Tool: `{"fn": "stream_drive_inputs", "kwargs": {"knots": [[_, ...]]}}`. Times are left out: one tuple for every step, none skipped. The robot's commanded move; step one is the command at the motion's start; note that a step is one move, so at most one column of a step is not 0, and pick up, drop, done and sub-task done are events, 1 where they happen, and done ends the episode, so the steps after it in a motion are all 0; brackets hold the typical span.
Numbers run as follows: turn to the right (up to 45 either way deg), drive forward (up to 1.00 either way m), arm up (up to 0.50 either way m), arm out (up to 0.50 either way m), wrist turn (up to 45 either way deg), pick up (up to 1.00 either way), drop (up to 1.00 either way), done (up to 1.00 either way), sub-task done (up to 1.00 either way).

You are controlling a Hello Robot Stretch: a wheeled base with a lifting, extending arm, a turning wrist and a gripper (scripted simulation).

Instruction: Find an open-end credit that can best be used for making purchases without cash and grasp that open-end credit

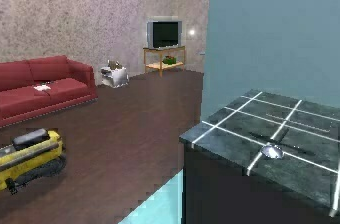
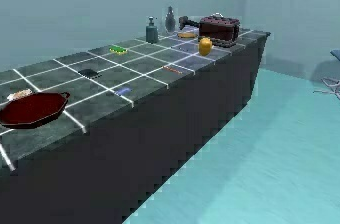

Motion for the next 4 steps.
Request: {"fn": "stream_drive_inputs", "kwargs": {"knots": [[-9.0,0.00,0.00,0.00,0.0,0.00,0.00,0.00,0.00],[-3.0,0.00,0.00,0.00,0.0,0.00,0.00,0.00,0.00],[45.0,0.00,0.00,0.00,0.0,0.00,0.00,0.00,0.00],[45.0,0.00,0.00,0.00,0.0,0.00,0.00,0.00,0.00]]}}
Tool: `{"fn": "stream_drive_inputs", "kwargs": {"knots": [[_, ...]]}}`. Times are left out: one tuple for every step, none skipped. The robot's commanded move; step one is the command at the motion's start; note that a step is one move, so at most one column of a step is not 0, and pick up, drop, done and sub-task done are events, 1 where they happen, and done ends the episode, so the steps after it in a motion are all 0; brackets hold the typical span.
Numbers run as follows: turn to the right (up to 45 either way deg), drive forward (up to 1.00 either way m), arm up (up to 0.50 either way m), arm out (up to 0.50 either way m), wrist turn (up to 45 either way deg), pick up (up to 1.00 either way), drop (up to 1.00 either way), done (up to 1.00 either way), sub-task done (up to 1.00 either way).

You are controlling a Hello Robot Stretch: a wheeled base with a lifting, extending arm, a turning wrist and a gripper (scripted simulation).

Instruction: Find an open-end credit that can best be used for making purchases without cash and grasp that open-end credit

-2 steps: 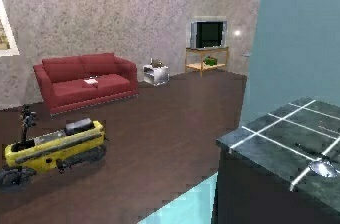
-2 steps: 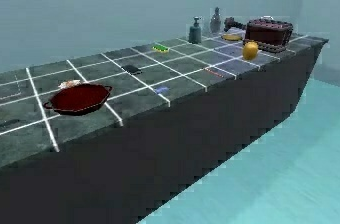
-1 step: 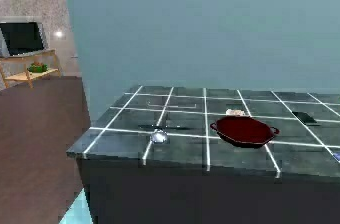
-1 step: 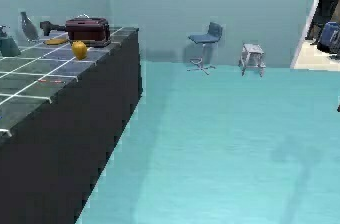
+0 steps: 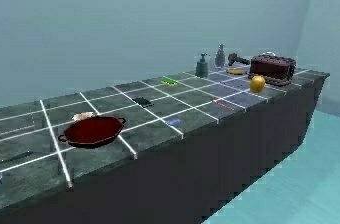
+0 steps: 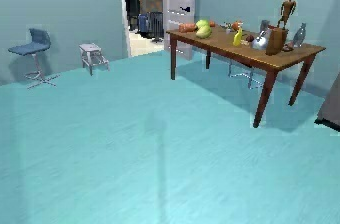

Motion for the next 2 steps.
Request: {"fn": "stream_drive_inputs", "kwargs": {"knots": [[6.0,0.00,0.00,0.00,0.0,0.00,0.00,0.00,0.00],[0.0,0.45,0.00,0.00,0.0,0.00,0.00,0.00,0.00]]}}
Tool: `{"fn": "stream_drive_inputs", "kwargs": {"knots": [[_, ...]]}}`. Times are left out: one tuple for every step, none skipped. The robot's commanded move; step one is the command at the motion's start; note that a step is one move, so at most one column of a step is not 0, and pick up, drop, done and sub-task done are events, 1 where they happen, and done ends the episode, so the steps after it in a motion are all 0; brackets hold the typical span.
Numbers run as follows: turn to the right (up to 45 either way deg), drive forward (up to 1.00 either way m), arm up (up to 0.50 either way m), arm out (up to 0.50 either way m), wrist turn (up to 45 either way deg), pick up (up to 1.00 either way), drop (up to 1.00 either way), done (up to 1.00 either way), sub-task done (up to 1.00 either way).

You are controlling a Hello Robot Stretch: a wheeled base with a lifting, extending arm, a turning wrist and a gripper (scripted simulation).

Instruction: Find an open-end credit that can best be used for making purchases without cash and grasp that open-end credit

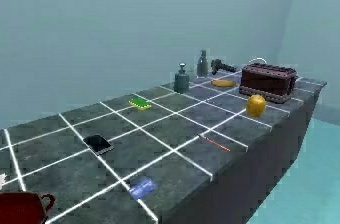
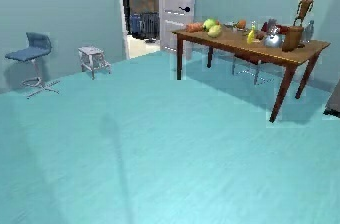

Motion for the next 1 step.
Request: {"fn": "stream_drive_inputs", "kwargs": {"knots": [[-45.0,0.00,0.00,0.00,0.0,0.00,0.00,0.00,0.00]]}}
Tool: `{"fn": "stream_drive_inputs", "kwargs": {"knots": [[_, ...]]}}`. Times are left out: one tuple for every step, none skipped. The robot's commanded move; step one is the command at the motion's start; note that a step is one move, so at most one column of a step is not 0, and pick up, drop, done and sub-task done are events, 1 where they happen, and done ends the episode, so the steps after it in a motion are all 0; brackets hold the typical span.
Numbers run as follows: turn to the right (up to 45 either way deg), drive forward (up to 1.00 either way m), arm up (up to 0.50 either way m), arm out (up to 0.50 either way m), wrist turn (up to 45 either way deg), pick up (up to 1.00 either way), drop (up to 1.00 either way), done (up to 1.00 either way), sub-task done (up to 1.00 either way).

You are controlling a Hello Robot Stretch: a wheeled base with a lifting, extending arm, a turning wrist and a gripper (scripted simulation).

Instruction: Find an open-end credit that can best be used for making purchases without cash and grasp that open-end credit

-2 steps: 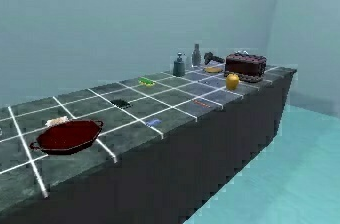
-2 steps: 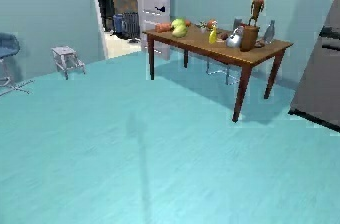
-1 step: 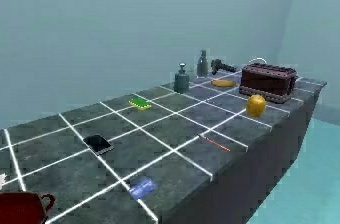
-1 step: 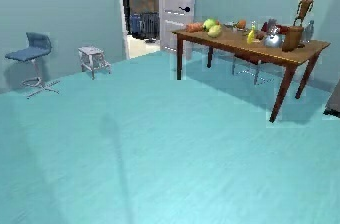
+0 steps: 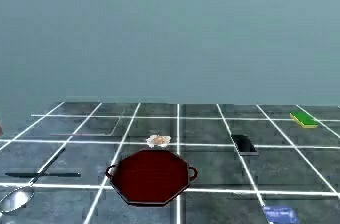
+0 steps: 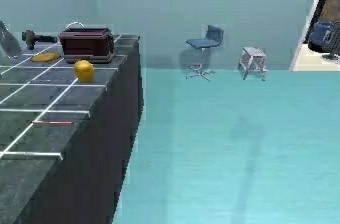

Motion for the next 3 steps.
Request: {"fn": "stream_drive_inputs", "kwargs": {"knots": [[-45.0,0.00,0.00,0.00,0.0,0.00,0.00,0.00,0.00],[0.0,0.00,0.50,0.00,0.0,0.00,0.00,0.00,0.00],[0.0,0.00,0.38,0.00,0.0,0.00,0.00,0.00,0.00]]}}
